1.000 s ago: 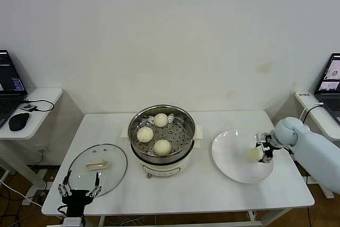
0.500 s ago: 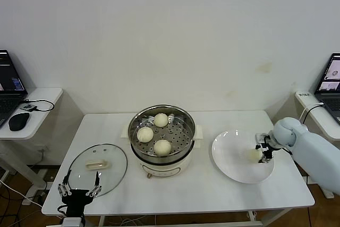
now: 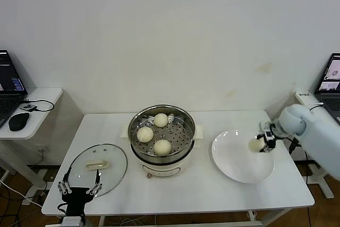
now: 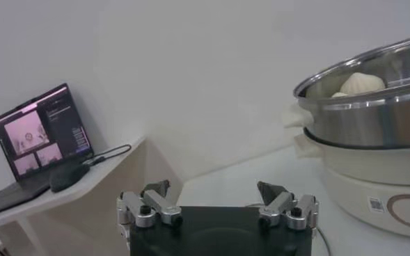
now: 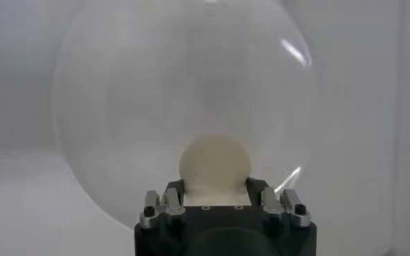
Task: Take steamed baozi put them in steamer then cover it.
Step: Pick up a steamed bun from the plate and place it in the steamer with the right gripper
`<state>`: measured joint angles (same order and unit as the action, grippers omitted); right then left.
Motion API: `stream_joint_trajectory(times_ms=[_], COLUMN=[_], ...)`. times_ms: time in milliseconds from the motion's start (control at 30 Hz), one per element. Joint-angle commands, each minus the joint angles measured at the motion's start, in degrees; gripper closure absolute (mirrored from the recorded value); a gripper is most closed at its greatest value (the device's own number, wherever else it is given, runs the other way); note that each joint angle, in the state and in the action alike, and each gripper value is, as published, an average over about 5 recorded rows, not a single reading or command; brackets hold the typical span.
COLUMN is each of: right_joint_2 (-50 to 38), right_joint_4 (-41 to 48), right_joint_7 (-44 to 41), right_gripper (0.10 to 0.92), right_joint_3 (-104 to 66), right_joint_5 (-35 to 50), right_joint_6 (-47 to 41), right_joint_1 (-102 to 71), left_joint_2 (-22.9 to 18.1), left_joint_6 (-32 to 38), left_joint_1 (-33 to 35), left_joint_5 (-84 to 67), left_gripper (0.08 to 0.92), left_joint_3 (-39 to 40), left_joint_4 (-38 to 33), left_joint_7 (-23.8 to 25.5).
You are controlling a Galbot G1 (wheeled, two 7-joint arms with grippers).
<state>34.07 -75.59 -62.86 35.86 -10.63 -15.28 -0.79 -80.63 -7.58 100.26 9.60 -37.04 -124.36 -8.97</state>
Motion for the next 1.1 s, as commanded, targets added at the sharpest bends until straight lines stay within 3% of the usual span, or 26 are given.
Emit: stream_joint_trajectory(times_ms=[33, 300, 533, 1100], right_joint_2=[1.08, 14.67, 25.54, 33.39], right_joint_4=[-8.56, -7.24, -3.93, 2.06], right_joint_7=[1.43, 5.98, 9.34, 12.67], right_gripper=[0.455, 0.443, 0.44, 0.44], right_joint_3=[15.88, 25.7, 27.6, 30.24], right_joint_5=[17.31, 29.5, 36.1, 32.65], right_joint_6=[-6.88, -13.93, -18.58, -24.95], right_joint_1=[23.2, 34.91, 35.01, 24.8], left_joint_2=[0.15, 0.09, -0.2, -0.1], left_joint_6=[-0.09, -0.25, -0.25, -0.32], left_joint_1=[-0.21, -0.79, -0.93, -1.52], left_joint_5=[-0.12, -0.39, -0.78, -1.48], left_gripper=[0.177, 0.177, 0.177, 0.177], left_joint_3=[0.05, -0.07, -0.56, -1.22], left_joint_4=[-0.13, 0.22, 0.46, 1.15], left_joint_7=[0.07, 0.1, 0.09, 0.07])
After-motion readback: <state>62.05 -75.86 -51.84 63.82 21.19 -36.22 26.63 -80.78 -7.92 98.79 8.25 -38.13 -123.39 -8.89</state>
